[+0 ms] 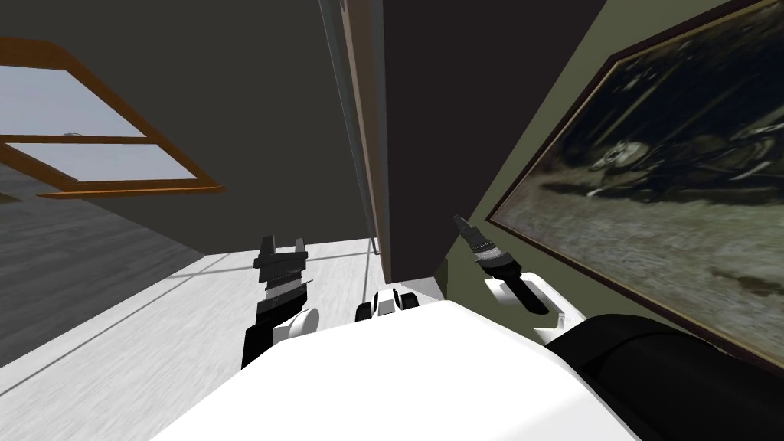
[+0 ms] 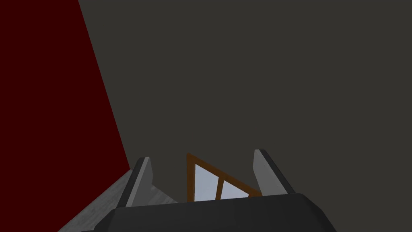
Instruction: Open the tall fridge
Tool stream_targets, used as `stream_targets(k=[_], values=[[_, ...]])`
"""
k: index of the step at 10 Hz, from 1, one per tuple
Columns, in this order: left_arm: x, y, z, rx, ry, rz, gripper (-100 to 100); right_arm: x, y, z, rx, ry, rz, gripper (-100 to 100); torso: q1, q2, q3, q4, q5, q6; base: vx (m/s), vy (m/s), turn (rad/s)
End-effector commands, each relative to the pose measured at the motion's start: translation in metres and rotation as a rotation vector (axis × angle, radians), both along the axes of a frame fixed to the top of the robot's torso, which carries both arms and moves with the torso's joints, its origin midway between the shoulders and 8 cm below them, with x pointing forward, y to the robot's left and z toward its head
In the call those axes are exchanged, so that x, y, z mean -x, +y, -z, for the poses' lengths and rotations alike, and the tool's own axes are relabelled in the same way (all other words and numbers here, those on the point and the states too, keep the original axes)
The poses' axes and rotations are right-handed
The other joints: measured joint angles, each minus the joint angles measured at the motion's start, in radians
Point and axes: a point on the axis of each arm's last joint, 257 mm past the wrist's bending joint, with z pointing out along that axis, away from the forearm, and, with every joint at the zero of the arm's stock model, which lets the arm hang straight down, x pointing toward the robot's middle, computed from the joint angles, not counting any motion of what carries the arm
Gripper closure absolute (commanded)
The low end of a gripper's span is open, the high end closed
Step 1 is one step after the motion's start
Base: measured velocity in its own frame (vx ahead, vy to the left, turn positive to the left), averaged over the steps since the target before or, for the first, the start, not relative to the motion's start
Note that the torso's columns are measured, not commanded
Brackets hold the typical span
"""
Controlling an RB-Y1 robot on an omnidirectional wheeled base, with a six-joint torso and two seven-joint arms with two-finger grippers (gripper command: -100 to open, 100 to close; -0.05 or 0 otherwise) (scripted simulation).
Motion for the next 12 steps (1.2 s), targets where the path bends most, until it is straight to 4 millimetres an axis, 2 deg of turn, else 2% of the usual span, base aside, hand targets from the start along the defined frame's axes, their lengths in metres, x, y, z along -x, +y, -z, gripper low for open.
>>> stream_targets(k=[1,2,5,6,7,8,9,10,11,12], values=[[0.0,0.0,0.0,0.0,0.0,0.0,0,0.002,-0.007,-0.011,0.195,-0.011,0.027,-100,0.001,-0.001,0.0,0.0,0.0,0.001,0.162,0.199,-0.231],[0.0,0.0,0.0,0.0,0.0,0.0,0,0.002,-0.01,-0.017,0.221,-0.018,0.031,-100,0.005,-0.002,-0.001,0.0,0.001,0.001,0.1,0.172,-0.086],[0.0,0.0,0.0,0.0,0.0,0.0,0,0.002,-0.017,-0.029,0.413,-0.033,0.053,-100,-0.002,0.003,0.002,0.001,-0.001,0.0,0.073,0.13,-0.113],[0.0,0.0,0.0,0.0,0.0,0.0,0,0.002,-0.018,-0.032,0.422,-0.037,0.055,-100,-0.001,0.001,0.001,0.001,0.0,0.001,0.06,0.095,-0.082],[0.0,0.0,0.0,0.0,0.0,0.0,0,0.001,-0.021,-0.038,0.517,-0.045,0.065,-100,0.0,0.001,0.001,0.0,0.0,0.0,0.074,0.111,-0.138],[0.0,0.0,0.0,0.0,0.0,0.0,0,0.001,-0.021,-0.04,0.523,-0.048,0.067,-100,0.002,-0.001,0.0,0.0,0.0,0.001,0.063,0.116,-0.083],[0.0,0.0,0.0,0.0,0.0,0.0,0,0.0,-0.025,-0.047,0.618,-0.058,0.079,-100,0.003,0.0,0.0,0.0,0.001,0.0,0.066,0.159,-0.127],[0.0,0.0,0.0,0.0,0.0,0.0,0,0.0,-0.025,-0.048,0.624,-0.06,0.078,-100,0.005,0.0,0.0,0.0,0.001,0.001,0.068,0.139,-0.098],[0.0,0.0,0.0,0.0,0.0,0.0,0,-0.002,-0.028,-0.054,0.715,-0.069,0.088,-100,0.002,0.0,0.0,0.0,0.001,0.0,0.08,0.151,-0.15],[0.0,0.0,0.0,0.0,0.0,0.0,0,-0.002,-0.028,-0.057,0.723,-0.073,0.09,-100,0.002,-0.001,0.0,0.0,0.001,0.001,0.054,0.123,-0.08]])
